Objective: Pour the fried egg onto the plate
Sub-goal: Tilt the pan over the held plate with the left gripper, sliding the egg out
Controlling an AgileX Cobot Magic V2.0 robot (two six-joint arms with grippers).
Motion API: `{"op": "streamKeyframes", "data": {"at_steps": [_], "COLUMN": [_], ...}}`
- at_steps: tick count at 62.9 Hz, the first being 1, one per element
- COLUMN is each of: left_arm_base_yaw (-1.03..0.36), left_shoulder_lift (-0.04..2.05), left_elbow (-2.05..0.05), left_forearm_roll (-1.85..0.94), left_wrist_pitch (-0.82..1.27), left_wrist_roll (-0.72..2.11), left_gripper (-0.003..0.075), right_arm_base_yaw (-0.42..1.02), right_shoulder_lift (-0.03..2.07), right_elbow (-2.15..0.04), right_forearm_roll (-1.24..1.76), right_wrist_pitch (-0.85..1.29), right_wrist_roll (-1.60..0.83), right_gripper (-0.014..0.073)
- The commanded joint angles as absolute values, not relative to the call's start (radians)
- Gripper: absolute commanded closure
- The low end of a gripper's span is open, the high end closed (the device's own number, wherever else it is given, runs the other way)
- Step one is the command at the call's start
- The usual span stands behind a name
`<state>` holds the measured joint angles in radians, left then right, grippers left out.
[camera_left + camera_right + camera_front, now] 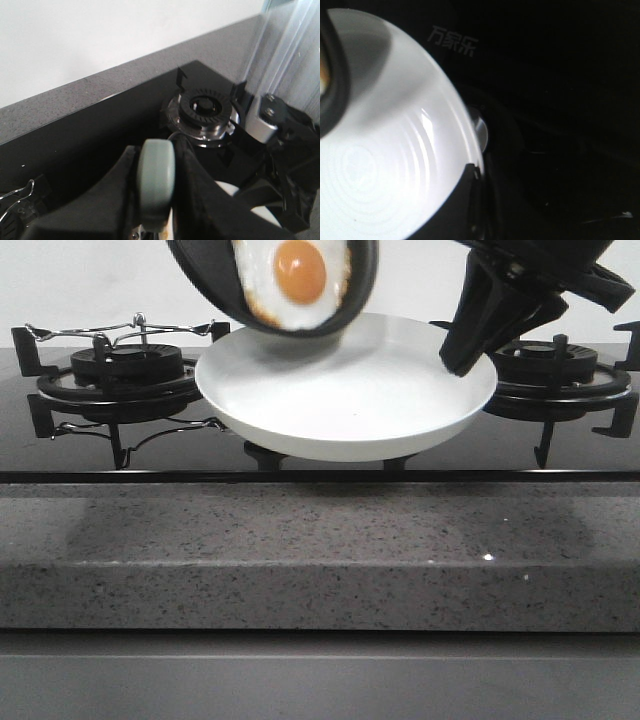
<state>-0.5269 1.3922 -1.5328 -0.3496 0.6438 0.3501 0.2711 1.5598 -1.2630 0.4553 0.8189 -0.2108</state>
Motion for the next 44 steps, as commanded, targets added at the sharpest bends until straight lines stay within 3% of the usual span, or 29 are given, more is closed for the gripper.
{"op": "streamKeyframes", "data": {"at_steps": [1,10,26,44], "left_arm_base_yaw": [-0.61,-0.715,-0.834,-1.01], "left_shoulder_lift": [1.349,1.349,1.349,1.349], "left_elbow": [-1.57,-1.57,-1.57,-1.57], "left_forearm_roll": [-0.124,0.194,0.368,0.81], "left_wrist_pitch": [0.526,0.54,0.59,0.713], "left_wrist_roll": [0.186,-0.027,-0.166,-0.438], "left_gripper": [0.0741,0.0741,0.0741,0.0741], "right_arm_base_yaw": [0.271,0.271,0.271,0.271], "right_shoulder_lift": [1.514,1.514,1.514,1.514], "right_elbow": [-1.287,-1.287,-1.287,-1.287], "right_forearm_roll": [0.489,0.489,0.489,0.489], "right_wrist_pitch": [0.787,0.787,0.787,0.787], "right_wrist_roll": [-0.218,-0.218,-0.218,-0.218], "right_gripper": [0.0652,0.0652,0.0652,0.0652]}}
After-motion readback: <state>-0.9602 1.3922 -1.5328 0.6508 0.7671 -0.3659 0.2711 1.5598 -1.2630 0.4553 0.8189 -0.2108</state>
